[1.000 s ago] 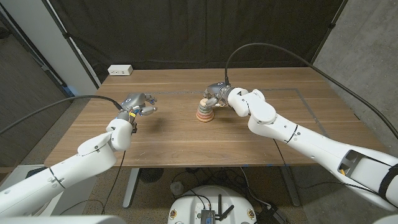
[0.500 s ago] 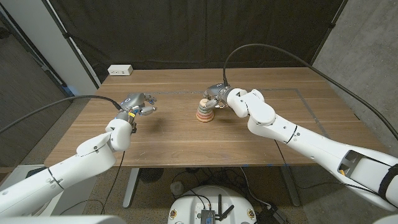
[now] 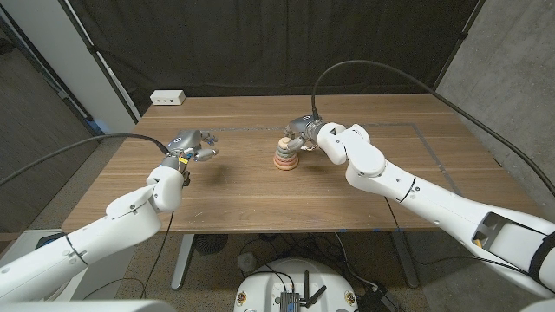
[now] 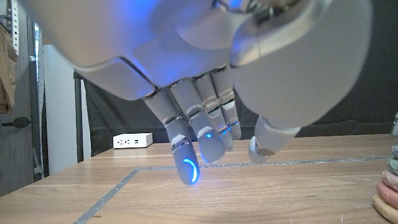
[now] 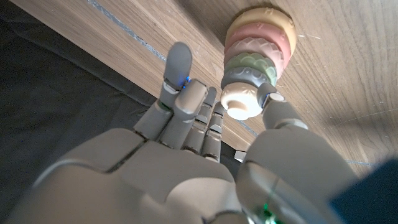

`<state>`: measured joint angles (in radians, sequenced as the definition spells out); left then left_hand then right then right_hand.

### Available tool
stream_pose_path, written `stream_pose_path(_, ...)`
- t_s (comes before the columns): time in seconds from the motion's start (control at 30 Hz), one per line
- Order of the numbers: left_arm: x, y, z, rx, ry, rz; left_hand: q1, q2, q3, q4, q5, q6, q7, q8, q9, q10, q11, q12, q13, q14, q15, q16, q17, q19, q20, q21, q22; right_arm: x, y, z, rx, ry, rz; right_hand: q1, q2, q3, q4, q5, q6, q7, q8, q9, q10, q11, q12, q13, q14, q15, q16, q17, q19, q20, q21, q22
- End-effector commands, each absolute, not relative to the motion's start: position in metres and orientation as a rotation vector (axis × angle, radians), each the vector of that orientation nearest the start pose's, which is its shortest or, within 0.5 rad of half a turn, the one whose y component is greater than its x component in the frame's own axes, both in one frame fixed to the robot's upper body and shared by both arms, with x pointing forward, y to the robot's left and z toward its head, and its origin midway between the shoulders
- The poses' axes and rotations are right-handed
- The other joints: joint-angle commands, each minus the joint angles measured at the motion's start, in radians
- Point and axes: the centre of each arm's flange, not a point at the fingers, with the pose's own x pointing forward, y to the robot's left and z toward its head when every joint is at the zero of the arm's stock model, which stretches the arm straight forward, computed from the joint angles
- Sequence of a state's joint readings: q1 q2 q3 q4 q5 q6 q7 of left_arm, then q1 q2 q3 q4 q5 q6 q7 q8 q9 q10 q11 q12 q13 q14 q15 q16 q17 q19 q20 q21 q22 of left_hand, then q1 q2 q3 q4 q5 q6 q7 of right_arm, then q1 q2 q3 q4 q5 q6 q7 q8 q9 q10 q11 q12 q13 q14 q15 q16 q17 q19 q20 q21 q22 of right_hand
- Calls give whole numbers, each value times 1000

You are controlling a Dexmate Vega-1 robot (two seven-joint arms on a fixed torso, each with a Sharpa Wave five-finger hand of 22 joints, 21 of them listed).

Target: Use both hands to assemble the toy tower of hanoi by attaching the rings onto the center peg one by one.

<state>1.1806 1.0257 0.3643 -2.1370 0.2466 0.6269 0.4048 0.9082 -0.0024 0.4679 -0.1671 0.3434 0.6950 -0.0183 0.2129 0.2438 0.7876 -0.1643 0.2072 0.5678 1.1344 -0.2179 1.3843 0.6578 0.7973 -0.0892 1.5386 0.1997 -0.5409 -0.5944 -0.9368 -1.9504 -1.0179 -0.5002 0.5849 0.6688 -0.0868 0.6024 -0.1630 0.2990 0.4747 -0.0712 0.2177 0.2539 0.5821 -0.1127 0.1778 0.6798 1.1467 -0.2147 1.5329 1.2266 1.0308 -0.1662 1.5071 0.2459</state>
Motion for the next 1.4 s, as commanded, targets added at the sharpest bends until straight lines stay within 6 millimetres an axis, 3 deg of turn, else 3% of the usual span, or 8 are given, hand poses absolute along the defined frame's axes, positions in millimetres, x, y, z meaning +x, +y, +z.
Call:
stream_pose_path(0.03, 513, 315, -20, 1192, -456, 398, -6, 1, 7, -2, -2, 2, 0, -4, 5, 8, -4, 1, 3, 11, -1, 4, 7, 5, -121, 6, 3, 548, -69, 44, -1776, -505, 91, 1, -8, 1, 1, -5, -4, 0, -1, 4, -6, -2, 5, -2, -1, -2, -1, 3, -8, -53, -1, 2)
stream_pose_path(0.5, 507, 314, -14, 1192, -485, 417, -7, 0, 8, -1, -2, -2, -2, -5, 6, 1, -6, 0, 5, 9, -1, 2, 4, 5, -121, 7, 4, 532, -93, 49, -1669, -524, -12, 9, 10, 13, 3, -7, 34, -2, 21, 14, 14, -8, 18, -16, -22, -3, -14, -4, -15, -53, -4, -1)
stream_pose_path(1.0, 507, 306, -14, 1169, -505, 438, -7, -1, 8, -2, -3, -5, -2, -5, 6, -2, -5, -2, 2, 7, -1, 0, 4, 6, -121, 8, 4, 523, -142, 39, -1534, -519, -134, 34, 45, 33, 0, -3, 84, -19, 52, 33, 65, -31, 29, -33, -7, -3, 3, 4, -5, -53, 4, 1)
stream_pose_path(1.4, 517, 299, -8, 1104, -554, 430, -7, -3, 8, -2, -3, -19, -1, -10, 6, -11, -3, -4, 2, 9, -1, 4, 8, 5, -121, 6, 2, 518, -182, 27, -1463, -530, -190, 46, 50, 39, -4, -1, 77, -19, 54, 42, 57, -31, 23, -38, -3, -3, 8, 4, -2, -53, 7, 1)
